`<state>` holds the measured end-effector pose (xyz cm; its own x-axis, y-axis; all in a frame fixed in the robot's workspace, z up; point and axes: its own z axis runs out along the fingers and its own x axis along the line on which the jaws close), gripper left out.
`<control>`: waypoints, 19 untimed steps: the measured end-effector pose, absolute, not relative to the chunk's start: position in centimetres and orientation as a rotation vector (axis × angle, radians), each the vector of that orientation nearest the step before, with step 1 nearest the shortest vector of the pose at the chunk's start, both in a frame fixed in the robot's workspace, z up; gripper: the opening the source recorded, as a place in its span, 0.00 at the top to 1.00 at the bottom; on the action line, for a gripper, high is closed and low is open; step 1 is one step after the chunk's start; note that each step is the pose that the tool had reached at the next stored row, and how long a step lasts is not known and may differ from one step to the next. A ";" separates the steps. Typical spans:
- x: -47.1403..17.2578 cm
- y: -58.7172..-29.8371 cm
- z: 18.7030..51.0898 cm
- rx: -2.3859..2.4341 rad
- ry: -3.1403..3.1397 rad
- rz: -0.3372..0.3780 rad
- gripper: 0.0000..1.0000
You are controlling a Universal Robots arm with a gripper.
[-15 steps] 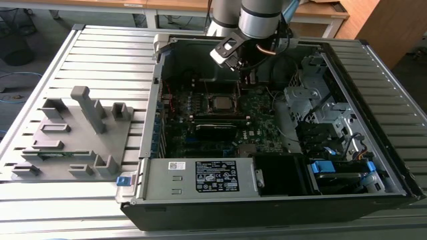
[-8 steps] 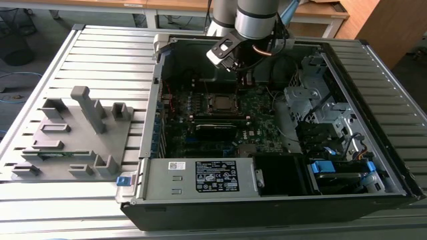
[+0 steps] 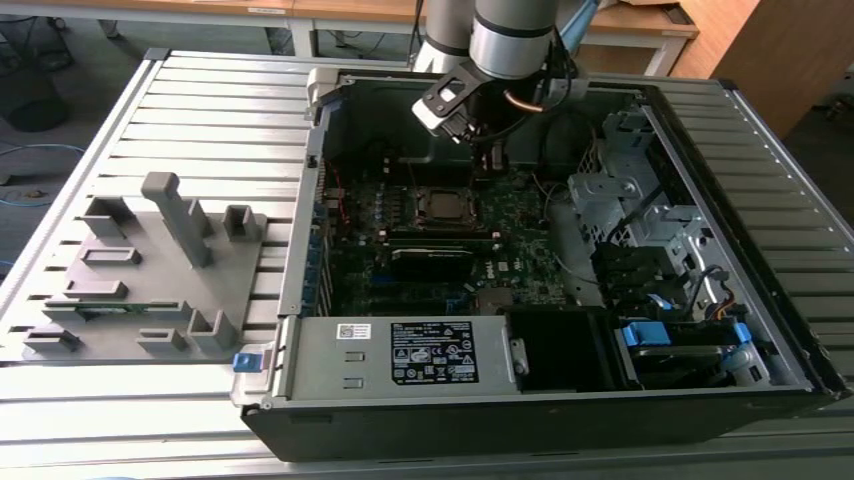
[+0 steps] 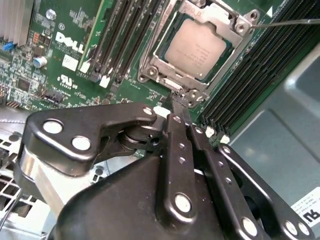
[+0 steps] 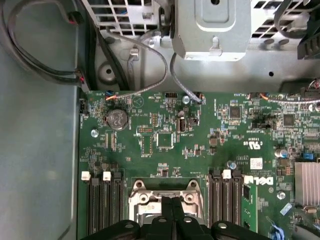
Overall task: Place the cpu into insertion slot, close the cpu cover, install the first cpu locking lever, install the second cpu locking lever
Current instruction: 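Close the cpu cover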
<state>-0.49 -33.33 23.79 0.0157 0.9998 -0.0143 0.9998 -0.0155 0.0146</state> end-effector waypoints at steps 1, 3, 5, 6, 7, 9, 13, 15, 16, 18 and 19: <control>-0.5 -33.3 23.8 2.231 2.197 -0.016 0.89; -0.5 -33.3 23.7 2.240 2.206 -0.038 0.89; -0.5 -33.3 23.7 2.240 2.206 -0.038 0.89; -0.5 -33.3 23.7 2.240 2.206 -0.038 0.89; -0.5 -33.3 23.7 2.240 2.206 -0.038 0.89; -0.5 -33.3 23.7 2.240 2.206 -0.038 0.89; -0.7 -33.4 23.6 2.237 2.211 -0.036 0.89; -0.9 -33.4 23.5 2.234 2.214 -0.035 0.89; -1.0 -33.4 23.5 2.233 2.215 -0.035 0.89; -1.1 -33.4 23.4 2.230 2.219 -0.035 0.89; -1.1 -33.4 23.4 2.225 2.223 -0.036 0.89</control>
